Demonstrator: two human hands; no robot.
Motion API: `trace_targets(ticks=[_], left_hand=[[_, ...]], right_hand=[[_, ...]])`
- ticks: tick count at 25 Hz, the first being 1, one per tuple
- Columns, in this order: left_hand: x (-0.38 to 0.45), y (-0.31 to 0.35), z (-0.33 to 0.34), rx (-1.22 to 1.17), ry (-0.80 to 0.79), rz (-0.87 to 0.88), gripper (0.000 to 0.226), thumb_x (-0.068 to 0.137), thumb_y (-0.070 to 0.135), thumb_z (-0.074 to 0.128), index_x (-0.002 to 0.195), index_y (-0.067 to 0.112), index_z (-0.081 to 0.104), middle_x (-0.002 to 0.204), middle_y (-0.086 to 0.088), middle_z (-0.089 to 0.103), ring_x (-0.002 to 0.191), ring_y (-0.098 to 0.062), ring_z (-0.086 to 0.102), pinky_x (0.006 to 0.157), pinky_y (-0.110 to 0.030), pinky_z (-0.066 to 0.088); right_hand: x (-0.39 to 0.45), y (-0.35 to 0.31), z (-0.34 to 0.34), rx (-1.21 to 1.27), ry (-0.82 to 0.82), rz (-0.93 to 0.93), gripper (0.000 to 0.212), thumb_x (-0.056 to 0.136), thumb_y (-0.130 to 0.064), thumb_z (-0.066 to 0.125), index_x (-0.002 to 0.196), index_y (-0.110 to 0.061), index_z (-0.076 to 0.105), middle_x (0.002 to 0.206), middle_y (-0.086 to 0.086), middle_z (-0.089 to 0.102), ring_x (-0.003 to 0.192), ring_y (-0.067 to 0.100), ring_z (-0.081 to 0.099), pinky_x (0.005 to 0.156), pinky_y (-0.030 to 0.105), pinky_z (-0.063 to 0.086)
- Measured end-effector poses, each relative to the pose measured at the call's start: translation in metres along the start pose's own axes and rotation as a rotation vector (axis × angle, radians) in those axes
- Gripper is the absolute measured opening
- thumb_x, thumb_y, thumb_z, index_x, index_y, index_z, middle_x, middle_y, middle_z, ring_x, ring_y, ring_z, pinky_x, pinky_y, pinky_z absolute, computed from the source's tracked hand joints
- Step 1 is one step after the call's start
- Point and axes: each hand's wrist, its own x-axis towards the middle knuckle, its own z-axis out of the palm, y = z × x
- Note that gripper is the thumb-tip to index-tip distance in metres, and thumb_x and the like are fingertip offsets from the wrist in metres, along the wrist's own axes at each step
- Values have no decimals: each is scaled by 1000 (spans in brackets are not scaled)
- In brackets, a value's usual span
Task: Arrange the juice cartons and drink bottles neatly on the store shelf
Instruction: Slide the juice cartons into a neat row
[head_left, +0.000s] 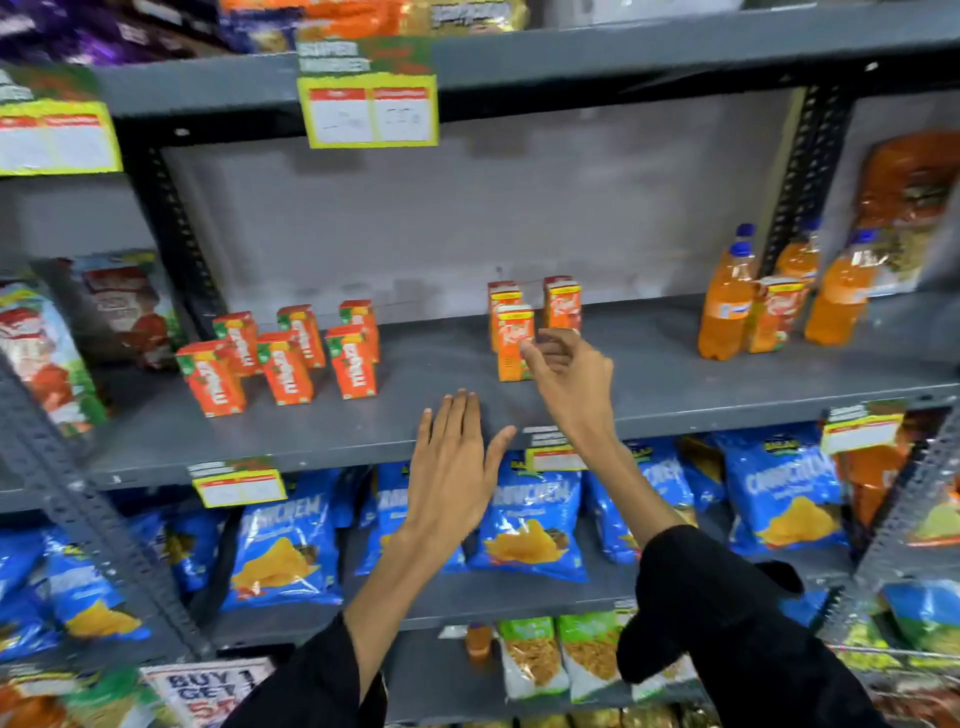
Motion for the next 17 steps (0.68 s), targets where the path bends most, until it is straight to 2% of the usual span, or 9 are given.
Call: trace_targets(ticks=[2,6,7,9,10,12,14,17], left_hand=[[10,49,12,-14,-9,8,78,100,59,16,142,2,46,148,-16,51,139,-31,44,119,-49,29],[22,124,35,-41,-27,7,71,100,58,22,139,5,49,145,-15,54,135,-31,48,117,-50,31],[25,136,40,-41,-29,11,71,100,58,22,139,5,49,145,-15,54,134,-31,48,117,-50,32],[29,155,47,1,-44,20,73,101,58,18,140,4,47,146,-15,53,136,-31,47,118,-50,31],[31,161,49,26,-48,13,75,100,59,16,141,4,47,147,-15,52,137,-31,46,119,-50,30],[34,163,54,72,-59,-10,76,101,59,14,142,4,46,148,-14,52,138,-30,45,120,-50,27],[35,168,59,114,-63,-21,76,101,59,14,143,5,46,149,-13,52,140,-28,44,120,-50,27],[36,169,61,115,-72,-34,75,101,58,15,144,5,46,149,-12,51,140,-28,44,119,-48,30]], right_hand=[[20,20,-57,-80,52,-33,38,86,-39,72,109,-9,69,72,-9,67,69,2,66,74,21,57],[59,69,-146,-156,167,-34,30,88,-28,71,108,-6,64,68,-8,60,62,10,61,72,38,57],[66,79,-164,-175,222,-33,29,88,-23,69,109,-5,62,74,-2,62,67,15,62,75,40,55],[79,101,-195,-255,342,-15,36,87,-16,67,117,0,54,102,15,62,95,33,61,89,38,44],[85,108,-207,-316,382,13,44,85,-14,67,122,3,48,116,22,56,108,38,54,94,36,37],[96,114,-222,-412,415,101,56,83,-15,71,127,4,41,129,24,46,119,41,46,98,38,33],[110,120,-234,-460,378,171,66,82,-16,74,133,4,37,135,25,43,125,42,42,103,40,32],[131,131,-237,-396,245,237,77,80,-17,77,139,5,33,141,27,42,132,43,41,109,45,32]])
